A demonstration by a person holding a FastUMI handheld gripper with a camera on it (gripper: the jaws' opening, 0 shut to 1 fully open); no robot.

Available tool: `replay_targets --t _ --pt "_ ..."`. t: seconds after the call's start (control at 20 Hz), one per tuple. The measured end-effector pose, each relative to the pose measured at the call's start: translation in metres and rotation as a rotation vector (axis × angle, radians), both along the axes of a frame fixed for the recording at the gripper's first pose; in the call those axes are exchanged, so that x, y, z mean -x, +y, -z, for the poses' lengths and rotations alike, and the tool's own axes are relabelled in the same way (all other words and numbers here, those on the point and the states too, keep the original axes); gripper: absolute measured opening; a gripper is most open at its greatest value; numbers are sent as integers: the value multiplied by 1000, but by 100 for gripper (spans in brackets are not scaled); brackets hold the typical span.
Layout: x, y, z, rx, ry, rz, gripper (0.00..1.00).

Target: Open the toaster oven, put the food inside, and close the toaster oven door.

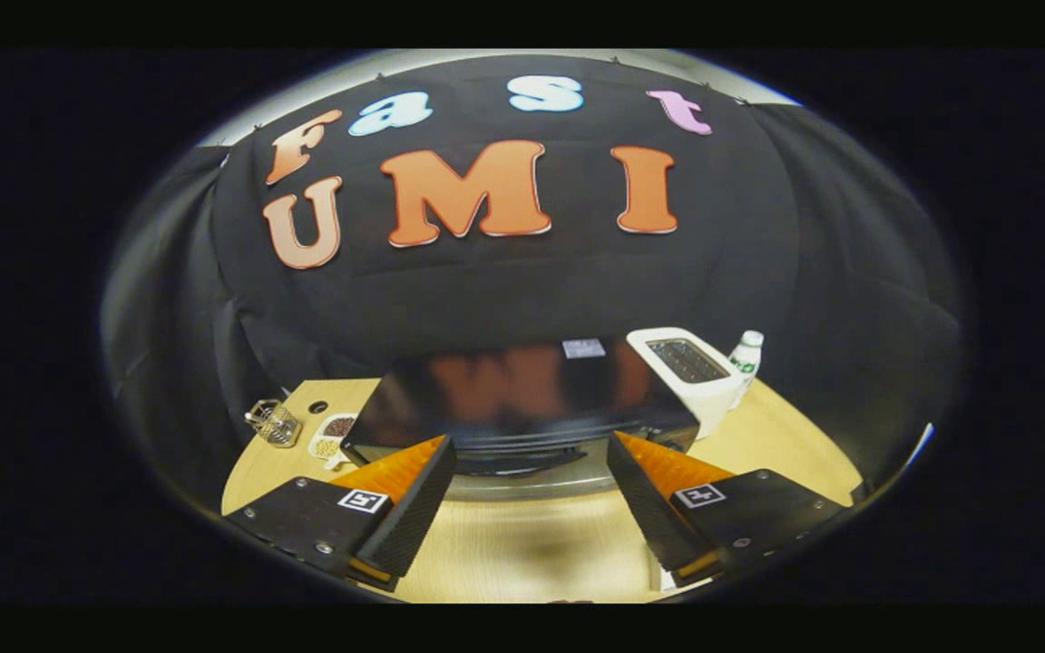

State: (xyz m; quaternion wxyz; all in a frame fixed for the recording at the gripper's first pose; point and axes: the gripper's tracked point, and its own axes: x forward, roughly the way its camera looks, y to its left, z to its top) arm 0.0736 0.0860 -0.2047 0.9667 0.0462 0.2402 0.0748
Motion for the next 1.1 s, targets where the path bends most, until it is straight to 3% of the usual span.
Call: replay_targets --t 0.4,0.55,0.7,1.1 --pt "15 -15 -131 -3 -210 -11 99" --pt "35 -11 -150 -45 -236 -19 98" --pt "51 -20 -160 -13 -254 3 99" --pt "77 -11 -184 -2 -338 -39 99"
